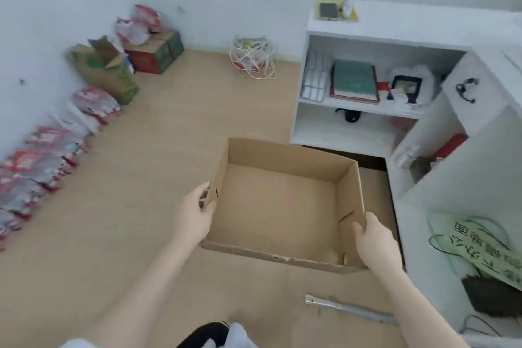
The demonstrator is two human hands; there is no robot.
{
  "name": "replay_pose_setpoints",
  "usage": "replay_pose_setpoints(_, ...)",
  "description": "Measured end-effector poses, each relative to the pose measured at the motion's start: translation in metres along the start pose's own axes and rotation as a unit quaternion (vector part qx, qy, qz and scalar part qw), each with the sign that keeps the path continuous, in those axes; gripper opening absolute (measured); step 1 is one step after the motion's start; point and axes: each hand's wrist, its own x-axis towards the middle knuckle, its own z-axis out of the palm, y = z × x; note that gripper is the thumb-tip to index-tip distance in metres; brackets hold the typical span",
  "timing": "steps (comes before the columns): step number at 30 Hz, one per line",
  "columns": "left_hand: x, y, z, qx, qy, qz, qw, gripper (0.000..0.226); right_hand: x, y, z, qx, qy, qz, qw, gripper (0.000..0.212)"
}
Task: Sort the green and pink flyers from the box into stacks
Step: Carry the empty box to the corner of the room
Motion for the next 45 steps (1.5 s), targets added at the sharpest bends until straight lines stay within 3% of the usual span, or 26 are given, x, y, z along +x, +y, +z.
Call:
replay_pose_setpoints(7, 0.079, -0.067, -0.102, -0.04, 0.095, -0.054, 0.993, 0.043, 0.061, -0.162, 0.063, 0.034, -0.022, -0.113, 0.993, 0.016)
replay_pose_setpoints(15, 0.222, -0.098, -0.113, -0.109, 0.114, -0.116, 0.981, 0.046, 0.186, -0.276, 0.107, 0.051, -0.015, -0.152, 0.987, 0.019)
replay_pose_setpoints(19, 0.326, -0.095, -0.111, -0.125, 0.134, -0.121, 0.976, 0.047, 0.285, -0.348, 0.114, 0.043, -0.035, -0.194, 0.979, 0.034)
replay_pose_setpoints(26, 0.524, -0.043, -0.134, -0.109, 0.172, -0.132, 0.97, 0.047, 0.464, -0.506, 0.093, 0.039, -0.068, -0.221, 0.972, 0.013)
replay_pose_setpoints(32, 0.671, -0.034, -0.165, -0.086, 0.18, -0.133, 0.971, 0.046, 0.575, -0.623, 0.11, -0.187, -0.036, -0.282, 0.94, 0.027)
replay_pose_setpoints(45, 1.037, -0.042, -0.273, -0.086, 0.184, -0.173, 0.964, 0.046, 0.814, -0.937, 0.176, -0.101, -0.081, -0.276, 0.952, 0.023)
